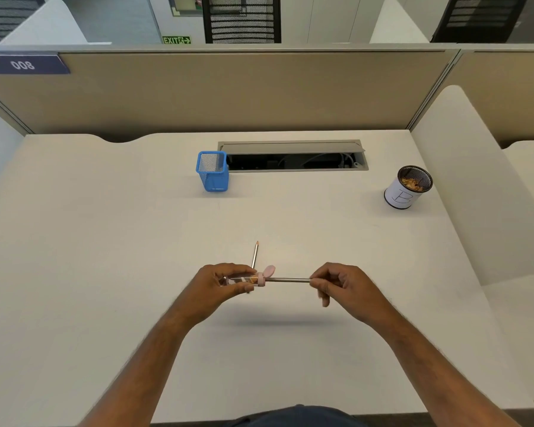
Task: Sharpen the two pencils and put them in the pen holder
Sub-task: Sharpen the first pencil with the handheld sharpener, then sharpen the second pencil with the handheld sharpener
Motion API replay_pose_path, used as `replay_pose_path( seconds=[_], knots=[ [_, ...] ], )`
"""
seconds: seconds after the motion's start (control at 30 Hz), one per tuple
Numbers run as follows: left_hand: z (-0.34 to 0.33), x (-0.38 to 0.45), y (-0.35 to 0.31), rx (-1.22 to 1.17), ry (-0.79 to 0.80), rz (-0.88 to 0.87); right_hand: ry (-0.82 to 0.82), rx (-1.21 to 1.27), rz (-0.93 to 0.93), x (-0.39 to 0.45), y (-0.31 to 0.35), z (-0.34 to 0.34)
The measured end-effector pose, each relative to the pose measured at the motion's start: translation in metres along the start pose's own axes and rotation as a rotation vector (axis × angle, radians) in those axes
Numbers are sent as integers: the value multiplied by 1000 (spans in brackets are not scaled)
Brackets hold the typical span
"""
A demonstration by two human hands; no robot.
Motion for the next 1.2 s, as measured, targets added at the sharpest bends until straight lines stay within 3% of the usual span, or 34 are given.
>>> replay_pose_path(
  seconds=[0.3, 0.73, 1.2],
  knots=[
    [4, -1, -1, 42, -7, -6, 97, -45, -132, -1, -2, 4],
    [9, -10, 10, -102, -121, 98, 43, 29, -129, -9, -14, 4],
    [-4, -12, 12, -121, -88, 143, 30, -11, -185, -6, -39, -2]
  ],
)
Point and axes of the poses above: each hand's wrist, its own x-axis towards the middle knuckle, its own z-axis out of the back of the hand, y = z × x, the point moved 2 cm from there along x, towards the middle knuckle, and after that the axes turned 11 degrees about x, right-handed, at the moved point
